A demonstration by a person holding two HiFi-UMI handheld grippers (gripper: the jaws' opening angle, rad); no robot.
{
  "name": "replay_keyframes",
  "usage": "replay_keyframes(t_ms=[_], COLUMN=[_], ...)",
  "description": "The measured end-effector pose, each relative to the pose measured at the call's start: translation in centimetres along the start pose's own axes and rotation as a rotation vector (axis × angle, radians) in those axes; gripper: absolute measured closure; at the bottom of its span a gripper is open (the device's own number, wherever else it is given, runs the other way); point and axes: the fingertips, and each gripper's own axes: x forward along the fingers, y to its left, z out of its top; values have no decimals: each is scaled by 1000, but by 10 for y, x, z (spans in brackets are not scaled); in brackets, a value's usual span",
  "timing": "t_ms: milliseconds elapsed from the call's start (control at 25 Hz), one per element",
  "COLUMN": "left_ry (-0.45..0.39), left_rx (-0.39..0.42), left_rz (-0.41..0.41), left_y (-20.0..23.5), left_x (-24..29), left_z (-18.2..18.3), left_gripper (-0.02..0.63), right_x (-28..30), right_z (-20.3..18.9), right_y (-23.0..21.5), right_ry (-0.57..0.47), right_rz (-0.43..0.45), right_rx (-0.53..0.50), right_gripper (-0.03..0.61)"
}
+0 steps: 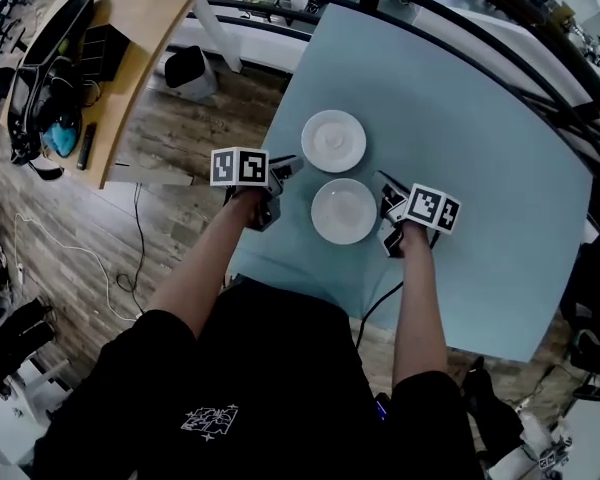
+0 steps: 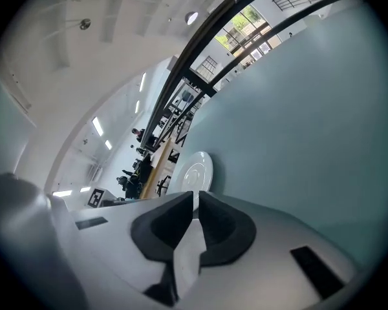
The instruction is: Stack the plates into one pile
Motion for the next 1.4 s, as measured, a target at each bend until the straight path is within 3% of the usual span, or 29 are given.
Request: replay_keyframes(t_ms=[160, 400, 800, 1040, 1400], left_ry=[3, 2, -45, -54, -47], left_rx=[-37, -96, -225, -270, -287], left_rz=[-16, -20, -12, -31, -1], left_y=[9, 22, 41, 41, 44], left_x=[9, 15, 27, 31, 36], left_z=[7, 13, 25, 27, 25], left_gripper=[528, 512, 494, 494, 512], right_x=[17, 36, 63, 68, 76], right_z=[5, 9, 12, 13, 13], right_y=[-5, -9, -22, -24, -20], right_ry=[42, 104, 160, 165, 167], right_rz=[-11, -3, 15, 35, 29], right_rx=[-8, 4, 122, 180, 171], right_gripper=[499, 488, 460, 462, 498])
